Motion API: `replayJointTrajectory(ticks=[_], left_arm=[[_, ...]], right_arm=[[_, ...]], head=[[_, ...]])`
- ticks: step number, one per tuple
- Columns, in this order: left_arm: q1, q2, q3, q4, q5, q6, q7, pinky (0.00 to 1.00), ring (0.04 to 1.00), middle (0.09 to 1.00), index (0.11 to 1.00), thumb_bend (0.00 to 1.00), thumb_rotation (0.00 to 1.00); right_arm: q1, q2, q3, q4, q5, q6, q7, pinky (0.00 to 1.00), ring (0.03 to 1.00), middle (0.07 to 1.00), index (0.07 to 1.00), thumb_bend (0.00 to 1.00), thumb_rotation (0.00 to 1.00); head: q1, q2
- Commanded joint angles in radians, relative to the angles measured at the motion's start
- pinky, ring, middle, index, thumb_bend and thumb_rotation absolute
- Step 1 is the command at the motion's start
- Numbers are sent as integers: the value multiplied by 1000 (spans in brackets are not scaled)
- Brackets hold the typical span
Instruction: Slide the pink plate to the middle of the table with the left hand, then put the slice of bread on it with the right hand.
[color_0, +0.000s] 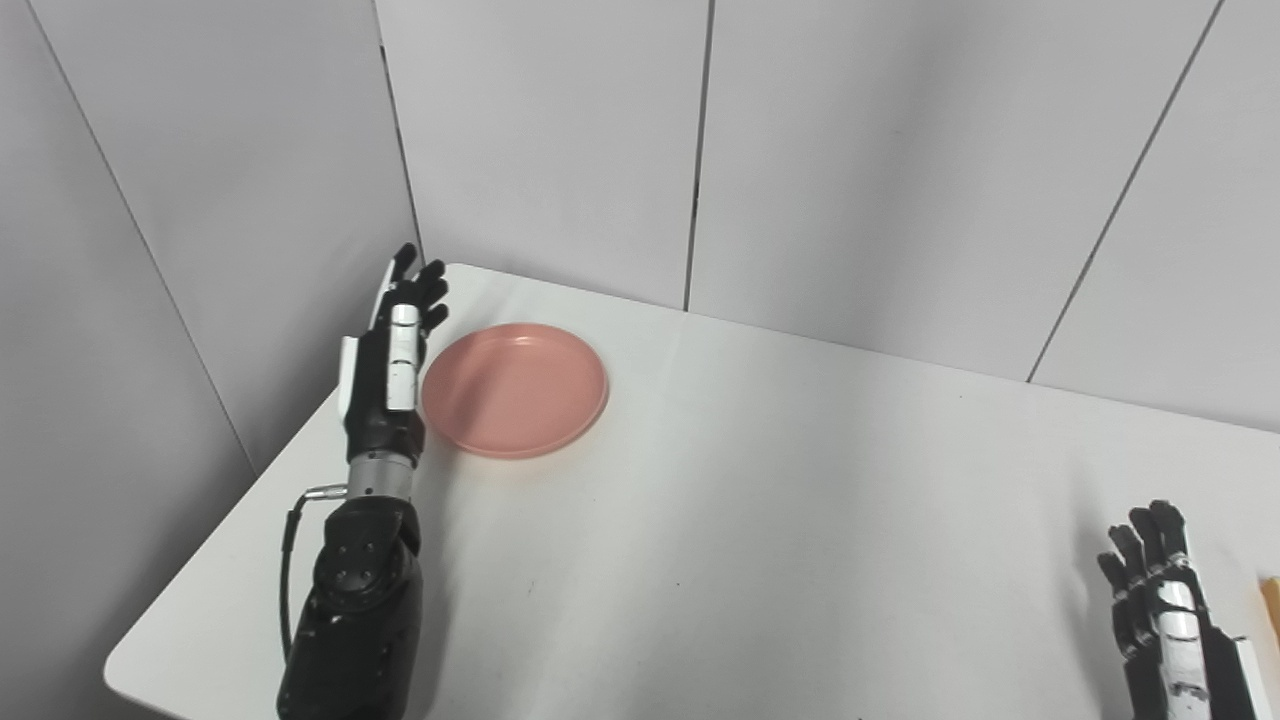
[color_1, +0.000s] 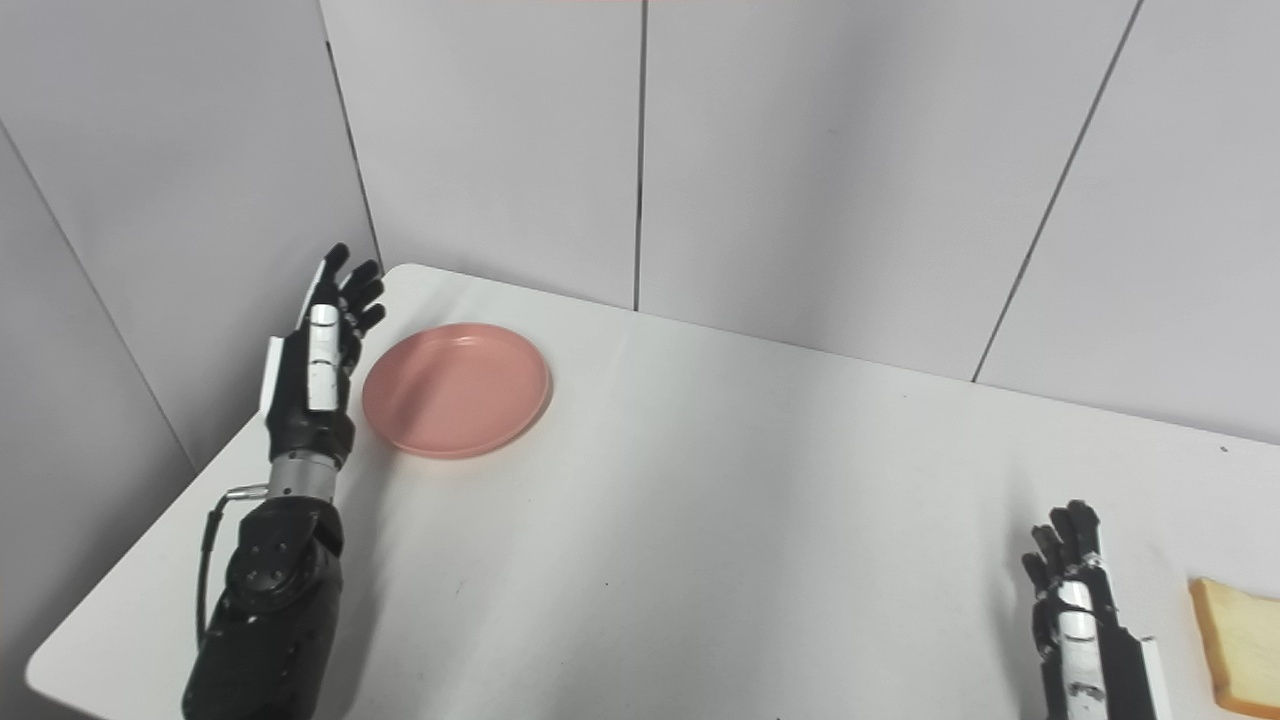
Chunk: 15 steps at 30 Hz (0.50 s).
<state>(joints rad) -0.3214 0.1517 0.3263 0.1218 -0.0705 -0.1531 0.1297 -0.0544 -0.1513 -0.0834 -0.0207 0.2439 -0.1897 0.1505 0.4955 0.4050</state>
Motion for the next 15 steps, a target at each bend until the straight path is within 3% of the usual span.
replayJointTrajectory(ticks=[1,9,15], left_arm=[[-51,25,10,2,-7,-56,23,877,886,874,910,712,1000],[-80,82,51,91,-40,-77,31,910,882,861,872,707,1000],[-107,120,46,170,2,-97,62,854,835,818,843,715,1000]], right_arm=[[22,-2,-3,4,2,3,6,987,982,996,991,593,860],[33,-3,0,-22,10,26,9,989,984,993,985,614,854],[36,-5,-6,-31,15,29,9,980,979,985,975,623,848]], head=[[-1,1],[-12,-1],[2,-2]])
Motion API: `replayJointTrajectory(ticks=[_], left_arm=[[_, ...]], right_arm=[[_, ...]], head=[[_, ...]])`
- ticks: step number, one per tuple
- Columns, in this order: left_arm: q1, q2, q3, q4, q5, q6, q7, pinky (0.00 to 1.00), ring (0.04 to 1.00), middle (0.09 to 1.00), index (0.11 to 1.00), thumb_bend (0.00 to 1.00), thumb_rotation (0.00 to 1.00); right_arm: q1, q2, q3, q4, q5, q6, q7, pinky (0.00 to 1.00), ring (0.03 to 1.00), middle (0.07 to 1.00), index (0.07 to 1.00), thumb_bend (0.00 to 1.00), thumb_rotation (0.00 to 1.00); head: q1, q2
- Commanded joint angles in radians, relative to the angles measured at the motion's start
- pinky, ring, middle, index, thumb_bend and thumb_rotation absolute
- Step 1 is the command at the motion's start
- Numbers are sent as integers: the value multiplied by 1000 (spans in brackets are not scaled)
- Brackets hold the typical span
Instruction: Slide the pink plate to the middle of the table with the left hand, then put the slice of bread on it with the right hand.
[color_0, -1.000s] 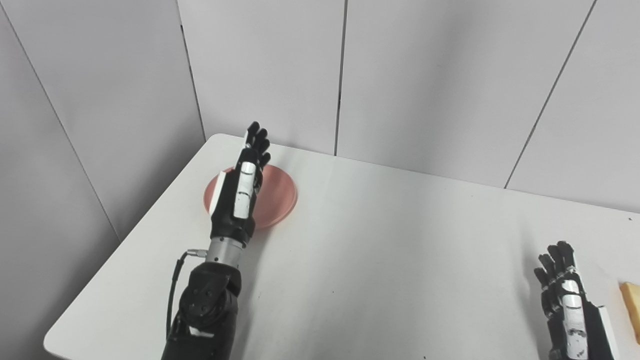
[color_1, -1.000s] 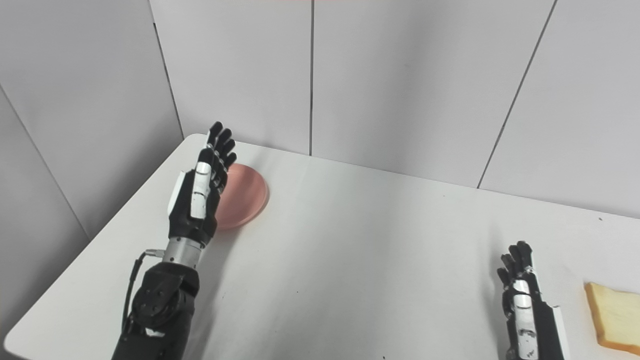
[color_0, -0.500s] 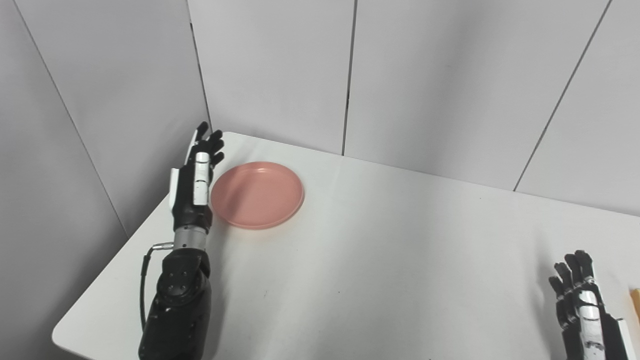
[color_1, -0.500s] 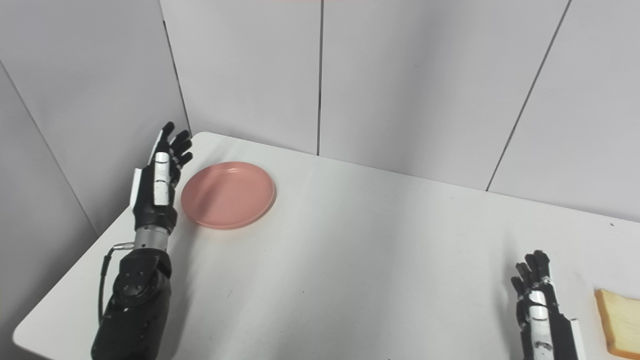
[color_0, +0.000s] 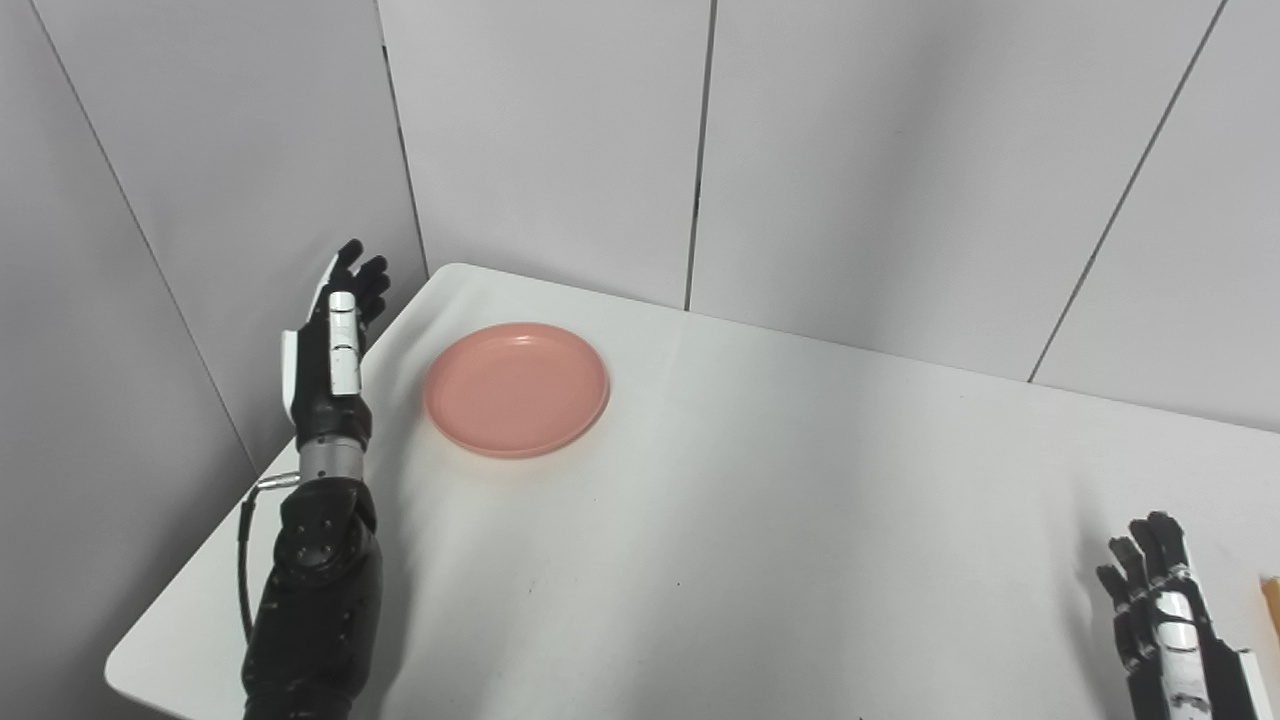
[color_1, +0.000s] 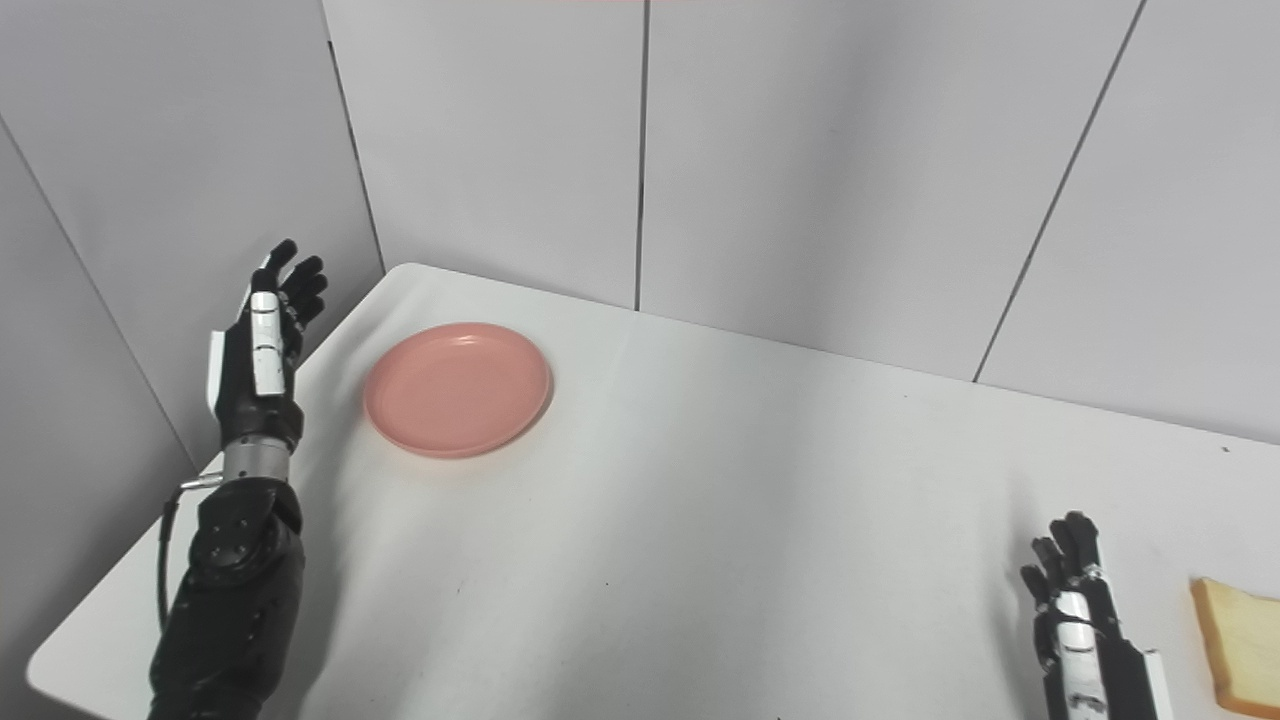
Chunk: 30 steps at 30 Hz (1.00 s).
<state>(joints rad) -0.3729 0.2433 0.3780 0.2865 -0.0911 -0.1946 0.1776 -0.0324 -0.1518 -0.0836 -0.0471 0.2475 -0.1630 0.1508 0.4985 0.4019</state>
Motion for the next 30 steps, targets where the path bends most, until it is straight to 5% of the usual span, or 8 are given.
replayJointTrajectory(ticks=[1,15,23,30], left_arm=[[-60,32,-10,23,28,-66,17,865,844,816,840,703,1000],[-144,41,-115,305,76,-141,25,941,902,859,864,696,1000],[-155,21,-120,345,-11,-138,-42,928,892,852,862,737,1000],[-160,24,-147,364,4,-128,-33,966,915,873,886,739,1000]], right_arm=[[14,-5,-7,-5,12,2,9,971,972,980,972,624,840],[15,-20,-18,-17,49,-4,33,957,959,970,960,665,817],[15,-30,-20,-16,64,3,38,957,959,965,952,672,810],[17,-32,-25,-13,65,0,46,952,958,964,951,688,797]], head=[[-1,1],[24,3],[26,4],[29,1]])
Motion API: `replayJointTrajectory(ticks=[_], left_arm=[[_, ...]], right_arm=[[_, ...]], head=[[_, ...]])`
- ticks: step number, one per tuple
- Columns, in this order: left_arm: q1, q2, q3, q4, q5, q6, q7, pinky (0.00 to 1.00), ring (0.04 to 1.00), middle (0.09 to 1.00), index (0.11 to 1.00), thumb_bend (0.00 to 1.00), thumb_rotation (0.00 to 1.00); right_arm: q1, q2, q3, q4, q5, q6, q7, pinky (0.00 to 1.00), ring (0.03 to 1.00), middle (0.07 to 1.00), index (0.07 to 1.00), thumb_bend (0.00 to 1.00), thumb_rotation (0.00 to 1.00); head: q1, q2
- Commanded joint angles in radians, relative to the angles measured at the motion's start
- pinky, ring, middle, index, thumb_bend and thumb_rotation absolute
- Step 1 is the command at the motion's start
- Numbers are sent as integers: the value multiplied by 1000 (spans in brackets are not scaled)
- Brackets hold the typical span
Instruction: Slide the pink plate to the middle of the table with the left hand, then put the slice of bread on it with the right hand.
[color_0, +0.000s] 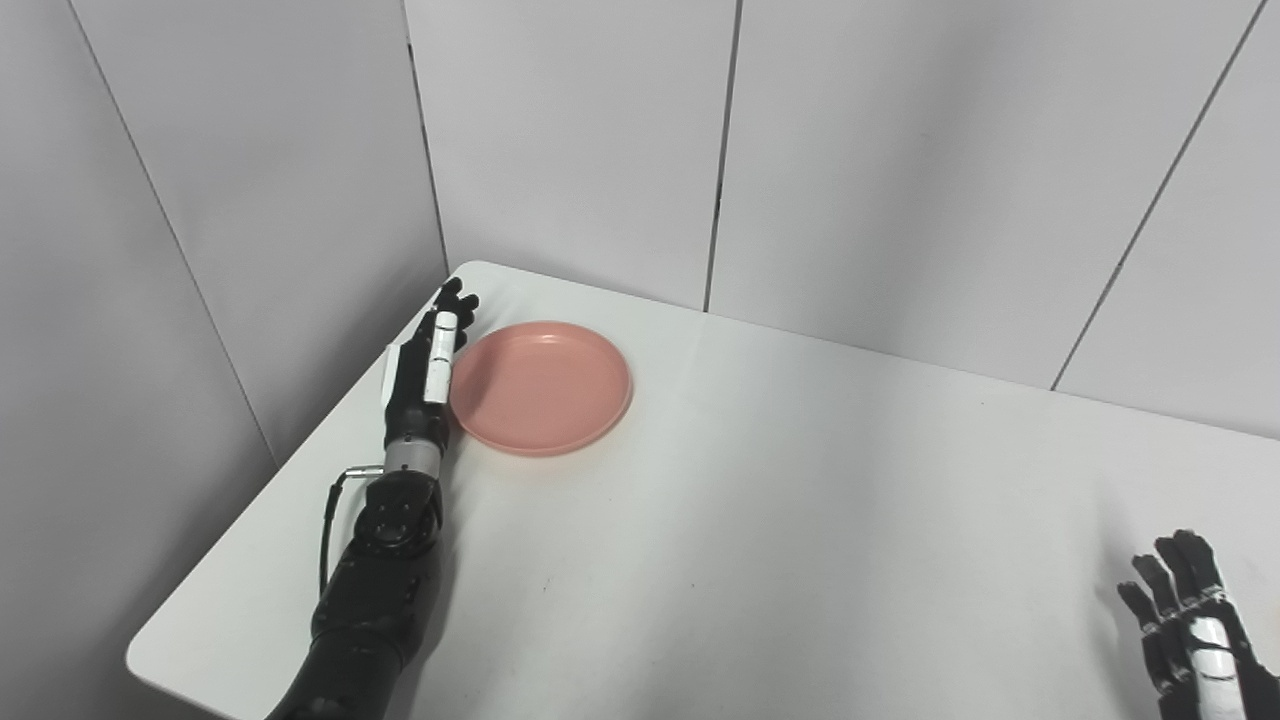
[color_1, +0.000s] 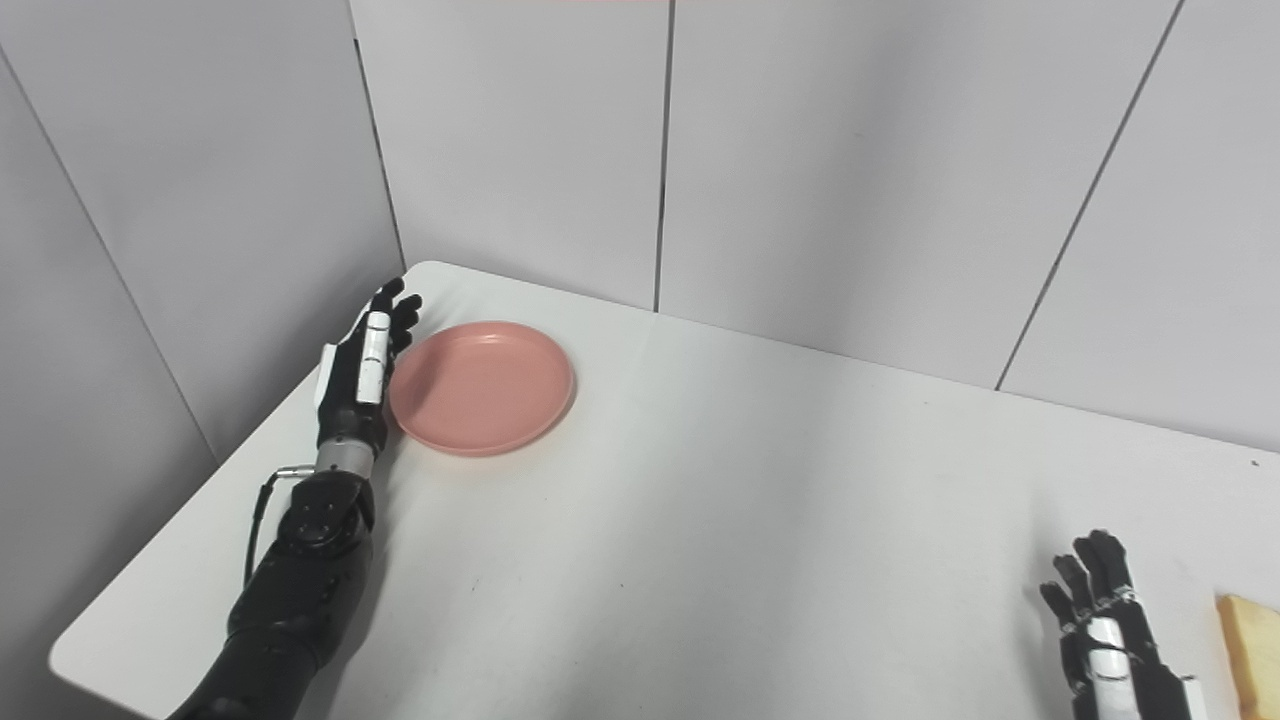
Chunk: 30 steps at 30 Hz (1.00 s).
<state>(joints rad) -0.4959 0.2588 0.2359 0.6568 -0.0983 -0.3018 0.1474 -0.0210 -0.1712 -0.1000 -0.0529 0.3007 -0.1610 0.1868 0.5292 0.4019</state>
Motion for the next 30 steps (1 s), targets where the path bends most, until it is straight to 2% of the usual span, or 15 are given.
replayJointTrajectory(ticks=[1,5,13,18,21,30], left_arm=[[-37,9,-6,-7,13,-16,-1,985,920,876,889,744,1000],[-34,6,-3,-20,-15,-13,-21,974,919,886,896,752,1000],[-32,-10,3,-48,-131,12,-130,930,905,890,894,777,1000],[-37,-22,-1,-51,-143,32,-162,868,882,881,889,767,1000],[-38,-30,-8,-57,-162,56,-200,865,881,883,885,774,1000],[-44,-54,-26,-67,-218,90,-297,754,827,868,887,783,1000]], right_arm=[[7,-14,-9,-7,12,-1,11,957,963,969,954,686,801],[8,-14,-6,-13,4,-1,12,954,965,975,961,665,818],[6,-12,-7,-3,9,-2,13,955,963,970,954,662,805],[5,-12,-7,-2,9,-5,13,964,969,975,956,661,815],[4,-7,-9,-2,14,-4,10,974,969,973,952,665,803],[-1,-8,-11,5,7,-10,9,992,981,983,964,663,820]], head=[[-2,1],[-4,1],[-22,3],[-30,6],[-31,4],[-36,4]])
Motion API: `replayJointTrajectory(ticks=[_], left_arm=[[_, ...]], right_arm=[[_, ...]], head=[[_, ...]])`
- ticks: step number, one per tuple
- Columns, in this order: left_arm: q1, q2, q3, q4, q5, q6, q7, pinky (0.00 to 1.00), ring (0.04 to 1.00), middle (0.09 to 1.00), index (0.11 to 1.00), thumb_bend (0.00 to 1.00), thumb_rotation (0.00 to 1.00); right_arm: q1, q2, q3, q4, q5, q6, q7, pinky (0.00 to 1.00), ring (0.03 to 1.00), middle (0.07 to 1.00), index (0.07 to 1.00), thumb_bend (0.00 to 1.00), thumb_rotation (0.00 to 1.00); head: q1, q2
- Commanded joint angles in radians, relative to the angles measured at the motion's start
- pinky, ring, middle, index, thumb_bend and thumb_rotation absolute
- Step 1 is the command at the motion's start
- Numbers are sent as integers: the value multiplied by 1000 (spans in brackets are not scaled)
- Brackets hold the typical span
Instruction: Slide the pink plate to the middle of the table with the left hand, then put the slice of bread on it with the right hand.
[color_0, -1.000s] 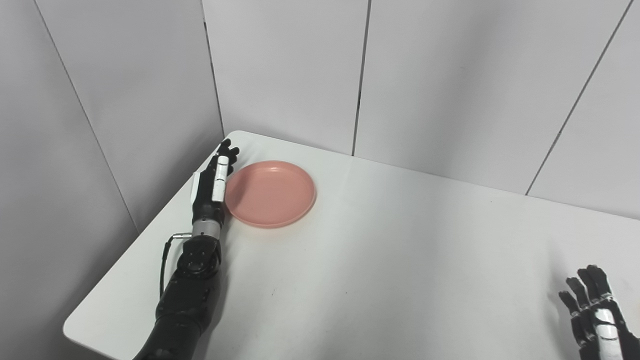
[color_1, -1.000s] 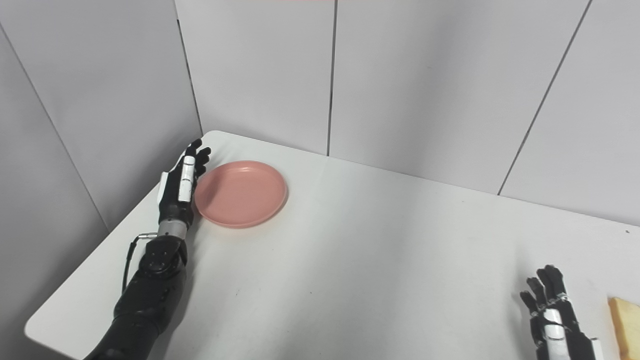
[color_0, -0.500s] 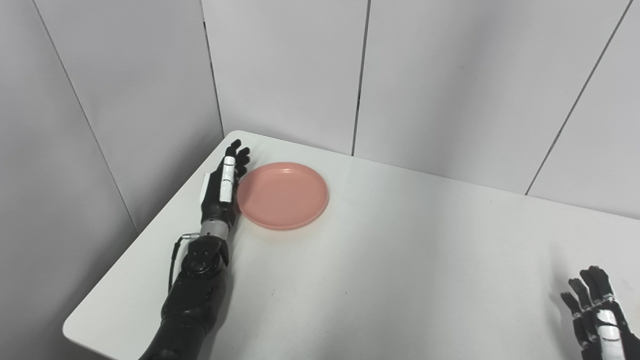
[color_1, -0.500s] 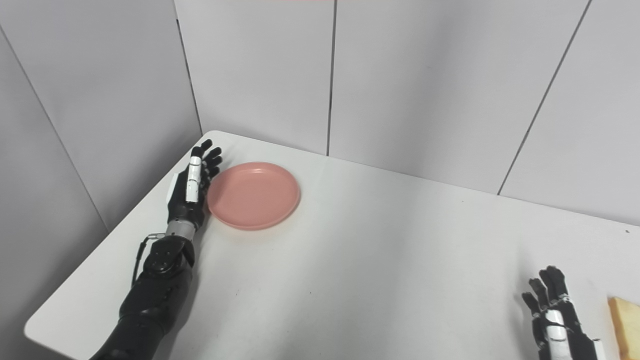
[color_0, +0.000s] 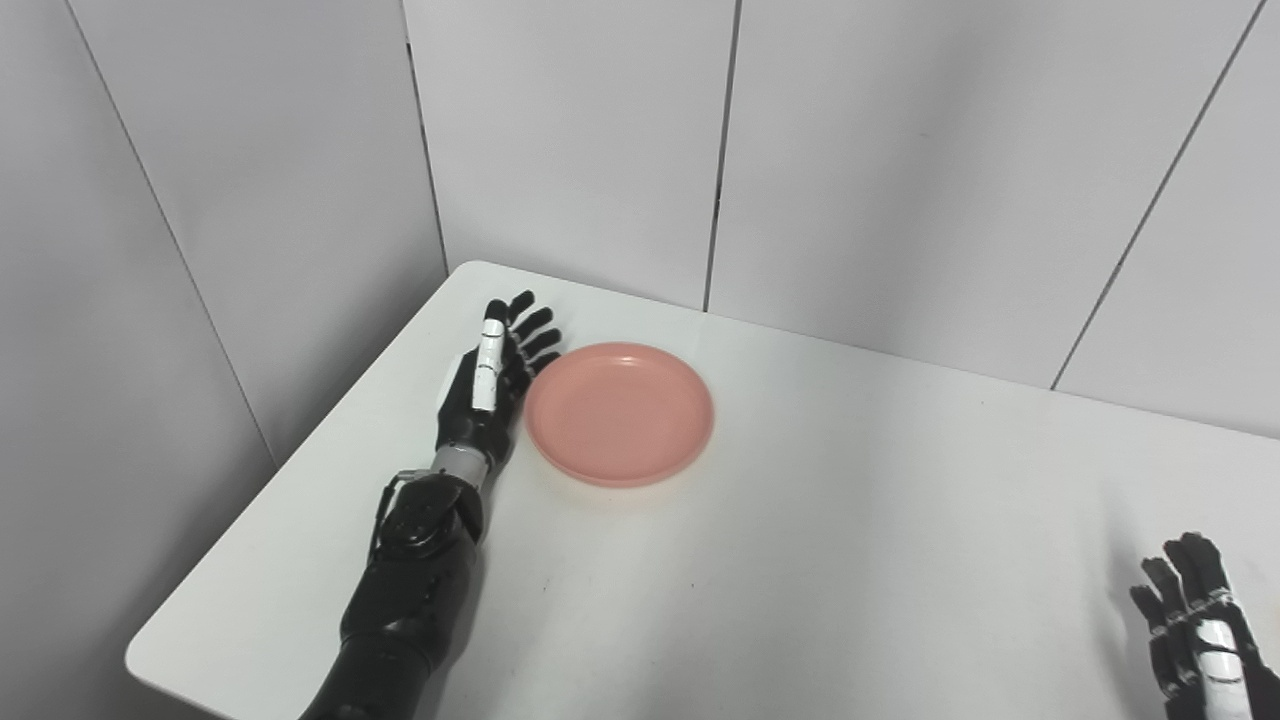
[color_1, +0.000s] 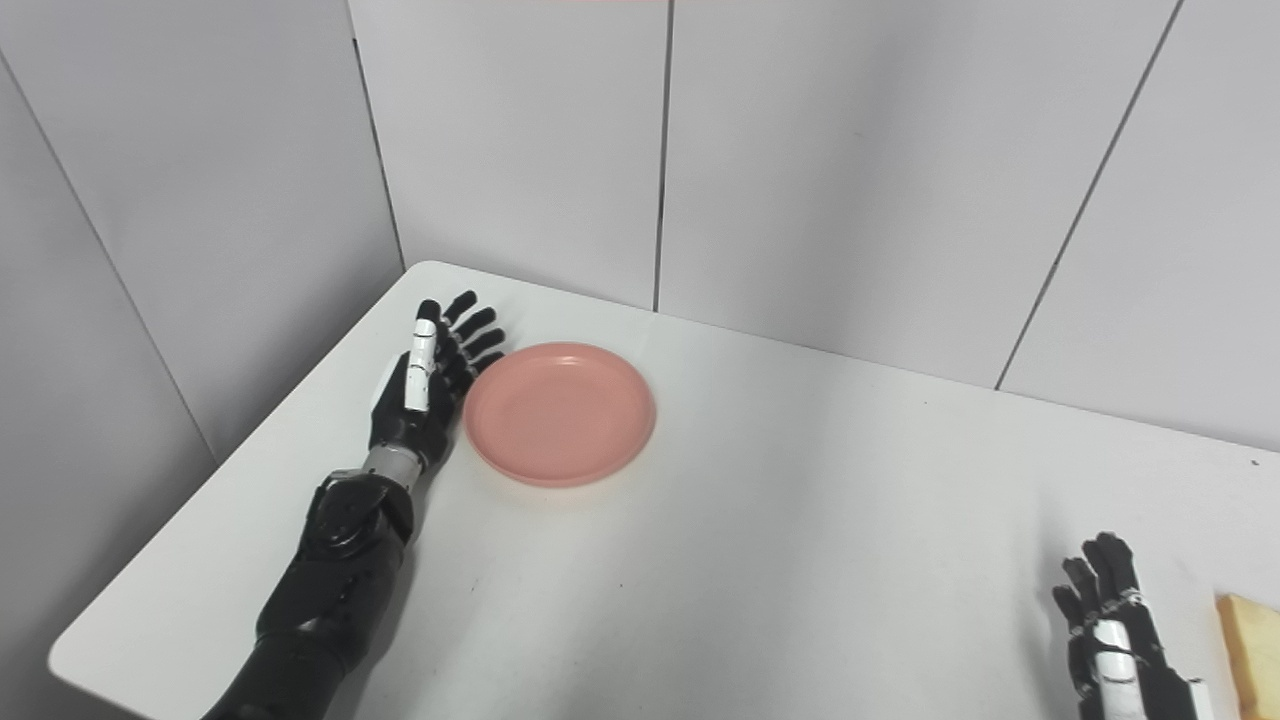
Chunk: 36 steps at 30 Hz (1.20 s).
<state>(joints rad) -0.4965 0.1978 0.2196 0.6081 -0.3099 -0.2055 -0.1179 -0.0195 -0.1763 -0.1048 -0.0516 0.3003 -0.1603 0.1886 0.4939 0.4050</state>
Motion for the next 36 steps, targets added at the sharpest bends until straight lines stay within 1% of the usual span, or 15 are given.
replayJointTrajectory(ticks=[1,4,9,13,14,16,17,21,22,28,33,35,36], left_arm=[[-45,4,-15,-14,-6,-9,-43,752,828,872,889,785,1000],[-47,-3,-27,-11,-4,-10,-59,764,825,876,888,788,1000],[-46,-25,-62,-31,27,0,-49,777,834,871,893,787,1000],[-46,-49,-89,-42,55,7,-45,752,855,889,887,769,1000],[-46,-57,-96,-45,61,12,-44,764,862,894,890,772,1000],[-46,-73,-110,-48,65,20,-49,822,896,916,904,771,1000],[-47,-83,-117,-47,68,21,-51,826,898,918,905,771,1000],[-43,-112,-146,-40,92,23,-54,919,929,931,920,781,1000],[-42,-117,-151,-39,97,26,-53,929,930,934,920,784,1000],[-38,-141,-174,-37,125,25,-53,951,946,954,931,767,1000],[-28,-168,-178,-39,107,11,-79,963,951,964,940,747,1000],[-24,-177,-181,-39,106,8,-81,962,956,970,943,748,1000],[-20,-180,-184,-42,106,9,-87,961,957,971,943,748,1000]], right_arm=[[-3,-3,-7,3,7,-10,7,991,981,983,964,663,822],[-4,-3,-7,4,5,-10,5,990,980,982,965,668,817],[-6,1,-8,4,5,-7,2,992,981,982,966,683,809],[-8,2,-7,5,0,-13,3,999,985,982,966,677,819],[-8,2,-7,4,1,-12,3,1000,986,983,967,677,819],[-8,4,-7,1,0,-9,0,1000,991,984,971,676,820],[-7,6,-8,-3,-2,-4,-4,1000,991,984,971,676,820],[-5,9,-6,-12,-6,-1,-9,1000,992,987,973,682,823],[-5,9,-6,-12,-6,-2,-9,1000,992,987,973,684,824],[-8,7,-5,-3,-12,-15,-5,1000,1000,994,986,663,844],[-8,14,-5,-7,-8,-8,-9,1000,1000,997,985,648,838],[-8,16,-4,-11,-10,-8,-10,1000,1000,1000,990,647,840],[-7,19,-3,-17,-16,-4,-15,1000,1000,1000,992,646,841]], head=[[-1,1],[-8,0],[-18,1],[-27,3],[-27,3],[-32,4],[-32,4],[-41,2],[-41,2],[-57,3],[-80,9],[-91,13],[-115,21]])
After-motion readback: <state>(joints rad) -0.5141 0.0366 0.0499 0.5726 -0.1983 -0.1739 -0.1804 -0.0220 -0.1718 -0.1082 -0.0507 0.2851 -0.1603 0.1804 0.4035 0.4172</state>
